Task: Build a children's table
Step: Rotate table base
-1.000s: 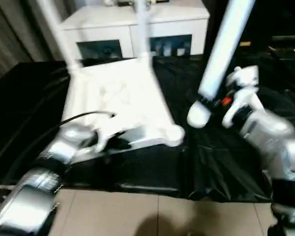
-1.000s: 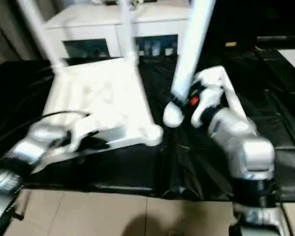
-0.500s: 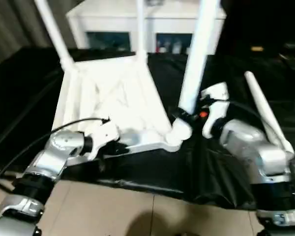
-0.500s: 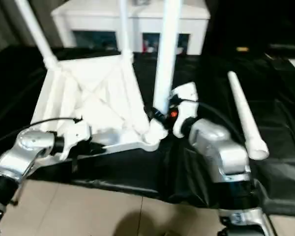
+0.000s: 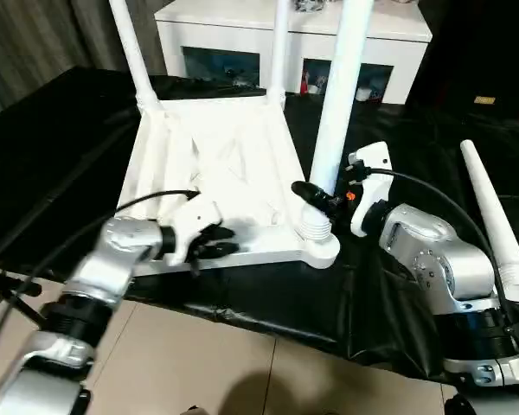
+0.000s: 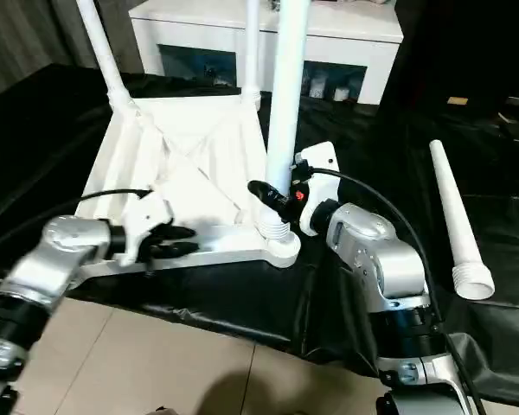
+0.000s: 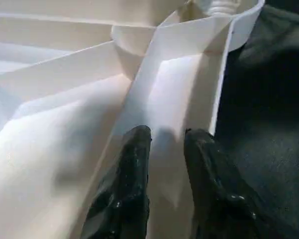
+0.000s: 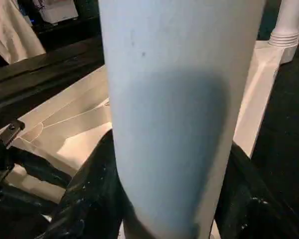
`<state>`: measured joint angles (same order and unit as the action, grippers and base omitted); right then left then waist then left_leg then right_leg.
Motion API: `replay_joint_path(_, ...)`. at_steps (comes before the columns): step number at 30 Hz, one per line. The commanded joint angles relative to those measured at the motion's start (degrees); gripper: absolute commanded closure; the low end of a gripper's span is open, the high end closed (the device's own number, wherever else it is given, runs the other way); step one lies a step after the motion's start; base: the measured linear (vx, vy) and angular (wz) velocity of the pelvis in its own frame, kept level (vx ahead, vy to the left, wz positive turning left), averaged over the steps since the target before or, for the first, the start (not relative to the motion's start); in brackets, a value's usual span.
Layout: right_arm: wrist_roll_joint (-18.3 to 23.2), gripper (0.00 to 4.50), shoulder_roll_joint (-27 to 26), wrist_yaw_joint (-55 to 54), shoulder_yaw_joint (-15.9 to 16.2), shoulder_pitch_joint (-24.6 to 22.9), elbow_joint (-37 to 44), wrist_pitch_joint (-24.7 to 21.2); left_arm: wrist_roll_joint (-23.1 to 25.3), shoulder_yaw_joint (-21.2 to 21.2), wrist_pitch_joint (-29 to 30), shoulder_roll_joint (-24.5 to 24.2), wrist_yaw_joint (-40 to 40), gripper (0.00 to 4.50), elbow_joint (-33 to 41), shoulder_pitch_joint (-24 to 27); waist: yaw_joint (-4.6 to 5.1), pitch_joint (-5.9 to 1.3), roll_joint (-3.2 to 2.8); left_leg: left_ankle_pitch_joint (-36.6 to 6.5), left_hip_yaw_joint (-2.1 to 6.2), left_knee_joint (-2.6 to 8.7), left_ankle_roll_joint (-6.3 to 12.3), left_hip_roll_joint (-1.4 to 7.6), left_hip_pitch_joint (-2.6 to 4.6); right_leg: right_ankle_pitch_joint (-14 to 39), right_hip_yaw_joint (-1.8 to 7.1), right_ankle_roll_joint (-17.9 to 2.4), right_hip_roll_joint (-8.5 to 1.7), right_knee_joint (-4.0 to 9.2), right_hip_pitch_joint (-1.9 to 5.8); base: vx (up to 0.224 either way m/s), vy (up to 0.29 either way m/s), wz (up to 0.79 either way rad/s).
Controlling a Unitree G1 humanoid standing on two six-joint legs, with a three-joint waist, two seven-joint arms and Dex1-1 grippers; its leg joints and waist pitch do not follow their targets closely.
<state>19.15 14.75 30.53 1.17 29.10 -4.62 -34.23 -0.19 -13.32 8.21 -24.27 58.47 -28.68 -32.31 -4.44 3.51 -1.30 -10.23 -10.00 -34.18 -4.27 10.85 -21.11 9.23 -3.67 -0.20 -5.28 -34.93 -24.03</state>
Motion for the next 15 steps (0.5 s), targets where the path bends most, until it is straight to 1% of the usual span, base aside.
replay_joint_path(1,-0.42,2.64,0.29,0.05,0.01,0.35,0.4,0.93,-0.46,-0.72,0.1,0.72,1.13,3.11,-1.04,-1.11,-0.19,-4.37,-0.45,-13.18,0.31,4.29,-0.95,1.37,0.56,12.57,2.43,-11.04,-2.6,3.86,3.18,0.0,0.0,0.0)
replay_joint_path(3,-0.42,2.64,0.57,-0.14,-0.29,0.25,0.6,1.01,-0.06,-1.46,-0.65,1.41,1.6,3.11,-2.32,-1.96,-0.24,-4.42,-0.45,-13.36,0.32,4.28,-1.01,1.34,0.61,11.79,2.38,-11.19,-2.47,3.86,3.22,0.0,0.0,0.0)
replay_joint_path(4,-0.41,2.64,0.67,-0.24,-0.44,0.18,0.74,1.0,0.29,-1.79,-1.18,1.71,1.69,3.11,-3.3,-2.48,-0.36,-4.47,-0.85,-13.63,0.4,4.26,-1.17,1.39,0.68,11.43,2.4,-11.34,-2.52,3.78,3.23,0.0,0.0,0.0)
replay_joint_path(5,-0.42,2.64,0.75,-0.32,-0.56,0.11,0.88,0.98,0.45,-1.89,-1.39,2.03,1.77,3.11,-4.17,-2.95,-0.3,-4.37,-0.61,-13.88,0.32,4.31,-1.1,1.35,0.63,11.49,2.37,-11.3,-2.41,3.97,3.21,0.0,0.0,0.0)
replay_joint_path(6,-0.42,2.64,0.94,-0.36,-0.67,-0.09,1.25,0.84,0.73,-2.03,-1.69,2.44,1.7,3.11,-5.16,-3.55,-0.41,-4.51,-0.87,-13.83,0.35,4.21,-1.24,1.3,0.72,10.83,2.37,-11.47,-2.4,3.82,3.29,0.0,0.0,0.0)
replay_joint_path(8,-0.44,2.64,1.28,-0.38,-0.75,-0.6,2.1,0.52,1.06,-2.28,-2.04,3.12,1.78,3.11,-6.72,-4.44,-0.48,-4.54,-1.2,-13.87,0.35,4.16,-1.33,1.29,0.76,9.98,2.35,-11.73,-2.37,3.85,3.33,0.0,0.0,0.0)
replay_joint_path(9,-0.52,2.64,1.7,-0.3,-0.7,-1.1,2.94,0.21,1.71,-2.77,-2.88,3.69,1.4,3.11,-8.3,-5.2,-0.47,-4.48,-1.19,-14.11,0.36,4.14,-1.27,1.17,0.71,9.98,2.31,-11.71,-2.3,3.93,3.45,0.0,0.0,0.0)
replay_joint_path(11,-0.62,2.64,1.89,-0.21,-0.68,-1.36,3.38,0.04,2.13,-3.06,-3.45,4.03,1.27,3.11,-9.31,-5.64,-0.51,-4.46,-0.96,-14.23,0.39,4.16,-1.13,1.18,0.6,10.29,2.3,-11.5,-2.34,3.99,3.63,0.0,0.0,0.0)
replay_joint_path(12,-0.61,2.64,2.23,-0.17,-0.79,-1.87,4.23,-0.33,2.65,-3.61,-3.99,4.75,1.41,3.11,-10.77,-6.31,-0.36,-4.44,-1.77,-14.69,0.48,4.2,-1.22,1.16,0.57,11.02,2.26,-11.33,-2.37,4.08,3.68,0.0,0.0,0.0)
replay_joint_path(13,-0.6,2.64,2.33,-0.21,-0.83,-2.08,4.6,-0.49,2.84,-3.84,-4.3,5.01,1.41,3.11,-11.45,-6.62,-0.31,-4.47,-1.41,-15.35,0.42,4.14,-1.15,1.13,0.77,12.11,2.23,-11.1,-2.35,4.33,3.63,0.0,0.0,0.0)
replay_joint_path(14,-0.6,2.64,2.34,-0.21,-0.84,-2.09,4.62,-0.5,2.85,-3.85,-4.31,5.03,1.41,3.11,-11.5,-6.64,-0.33,-4.51,-1.29,-15.33,0.45,4.14,-1.07,1.13,0.73,12.36,2.22,-11.14,-2.36,4.28,3.7,0.0,0.0,0.0)
replay_joint_path(15,-0.53,2.64,2.61,-0.35,-1.03,-2.48,5.26,-0.77,3.06,-4.15,-4.8,5.68,1.37,3.11,-13.15,-7.35,-0.3,-4.45,-1.57,-14.9,0.47,4.13,-0.79,1.07,0.5,12.86,2.22,-11.05,-2.39,4.33,3.79,0.0,0.0,0.0)
